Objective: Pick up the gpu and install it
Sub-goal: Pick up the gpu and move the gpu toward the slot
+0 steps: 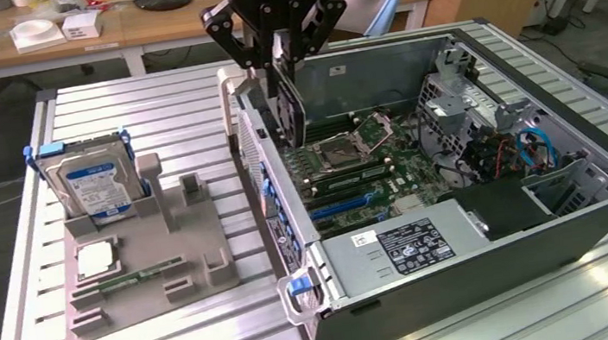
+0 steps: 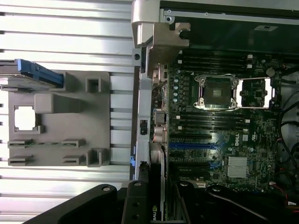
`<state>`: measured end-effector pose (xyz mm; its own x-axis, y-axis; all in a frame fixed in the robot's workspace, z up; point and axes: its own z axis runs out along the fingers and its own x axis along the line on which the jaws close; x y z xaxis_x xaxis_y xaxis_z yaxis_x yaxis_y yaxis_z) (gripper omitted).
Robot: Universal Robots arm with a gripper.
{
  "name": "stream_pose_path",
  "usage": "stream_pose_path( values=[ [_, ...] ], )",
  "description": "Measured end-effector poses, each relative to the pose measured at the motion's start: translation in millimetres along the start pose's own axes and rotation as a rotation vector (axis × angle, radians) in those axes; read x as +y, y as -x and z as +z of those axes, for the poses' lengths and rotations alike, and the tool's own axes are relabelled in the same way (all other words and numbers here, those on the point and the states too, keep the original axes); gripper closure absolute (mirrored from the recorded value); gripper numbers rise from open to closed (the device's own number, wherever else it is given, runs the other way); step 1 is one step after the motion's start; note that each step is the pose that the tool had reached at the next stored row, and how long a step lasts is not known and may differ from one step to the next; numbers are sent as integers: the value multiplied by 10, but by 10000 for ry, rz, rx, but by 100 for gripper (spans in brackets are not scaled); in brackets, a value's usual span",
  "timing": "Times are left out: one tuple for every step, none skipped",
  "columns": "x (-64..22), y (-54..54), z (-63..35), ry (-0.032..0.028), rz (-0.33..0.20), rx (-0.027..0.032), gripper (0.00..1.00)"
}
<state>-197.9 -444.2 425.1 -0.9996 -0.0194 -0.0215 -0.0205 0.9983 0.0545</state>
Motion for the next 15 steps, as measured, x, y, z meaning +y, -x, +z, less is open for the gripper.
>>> stream_pose_path(
  values=[
    [0,7,0,0,1,1,74],
    [0,15,0,-1,1,0,74],
    [-1,24,1,-1,1,0,74],
    [-1,34,1,0,0,1,74],
    [-1,42,1,0,0,0,74],
    [-1,50,1,0,0,0,74],
    [-1,58,1,-1,0,0,74],
    [-1,66,1,0,0,1,74],
    [-1,73,2,-1,0,1,74],
    [-2,82,2,0,1,0,74],
    [-2,93,2,0,1,1,74],
    [-2,101,2,-1,0,1,74],
    [-2,109,3,0,0,0,74],
    [-2,118,3,-1,0,1,74],
    [-2,124,3,-1,0,1,74]
  ],
)
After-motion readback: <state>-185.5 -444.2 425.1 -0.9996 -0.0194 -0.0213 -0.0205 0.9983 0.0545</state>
